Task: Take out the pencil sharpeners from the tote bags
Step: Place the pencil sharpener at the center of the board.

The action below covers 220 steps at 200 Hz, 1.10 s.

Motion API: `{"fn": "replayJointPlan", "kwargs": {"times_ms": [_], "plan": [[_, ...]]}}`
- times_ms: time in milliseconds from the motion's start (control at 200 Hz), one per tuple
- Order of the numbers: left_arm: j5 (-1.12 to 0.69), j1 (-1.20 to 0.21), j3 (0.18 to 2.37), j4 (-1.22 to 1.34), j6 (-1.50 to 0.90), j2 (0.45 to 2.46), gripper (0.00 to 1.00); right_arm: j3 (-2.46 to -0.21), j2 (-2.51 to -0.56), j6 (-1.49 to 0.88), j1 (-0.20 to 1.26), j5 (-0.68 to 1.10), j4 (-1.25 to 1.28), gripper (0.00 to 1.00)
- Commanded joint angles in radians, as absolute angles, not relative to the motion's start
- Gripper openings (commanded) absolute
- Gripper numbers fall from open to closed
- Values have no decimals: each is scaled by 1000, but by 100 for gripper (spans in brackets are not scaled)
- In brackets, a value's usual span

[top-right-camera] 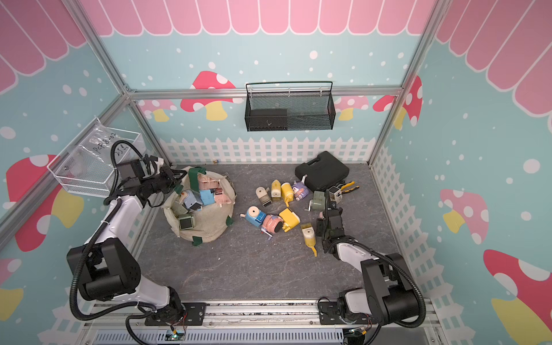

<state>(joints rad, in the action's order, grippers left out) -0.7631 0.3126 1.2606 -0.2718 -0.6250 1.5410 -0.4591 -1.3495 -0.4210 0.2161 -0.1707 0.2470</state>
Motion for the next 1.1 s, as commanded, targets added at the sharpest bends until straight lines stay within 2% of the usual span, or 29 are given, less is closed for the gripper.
{"fn": "replayJointPlan", "kwargs": {"times_ms": [0, 275, 475, 645, 820, 926, 991, 1096], "plan": [[-781, 314, 1255, -247, -632, 1540, 0, -473, -1364, -442, 213, -156, 255, 59], [-778, 312, 1257, -255, -630, 1542, 0, -506, -1295, -402, 212, -147, 201, 88], [-778, 313, 1258, -254, -630, 1540, 0, -558, -1189, -326, 212, -184, 122, 99], [-779, 312, 1258, -255, -631, 1542, 0, -570, -1119, -366, 212, -134, 170, 100], [-779, 312, 1258, -256, -632, 1542, 0, -552, -1112, -342, 212, 197, 322, 99], [-779, 312, 1258, -255, -632, 1542, 0, -566, -1116, -388, 220, 324, 397, 86], [-779, 313, 1258, -254, -633, 1542, 0, -602, -1134, -405, 267, 353, 410, 81], [-781, 312, 1258, -255, -634, 1542, 0, -690, -1195, -355, 449, 281, 387, 79]]}}
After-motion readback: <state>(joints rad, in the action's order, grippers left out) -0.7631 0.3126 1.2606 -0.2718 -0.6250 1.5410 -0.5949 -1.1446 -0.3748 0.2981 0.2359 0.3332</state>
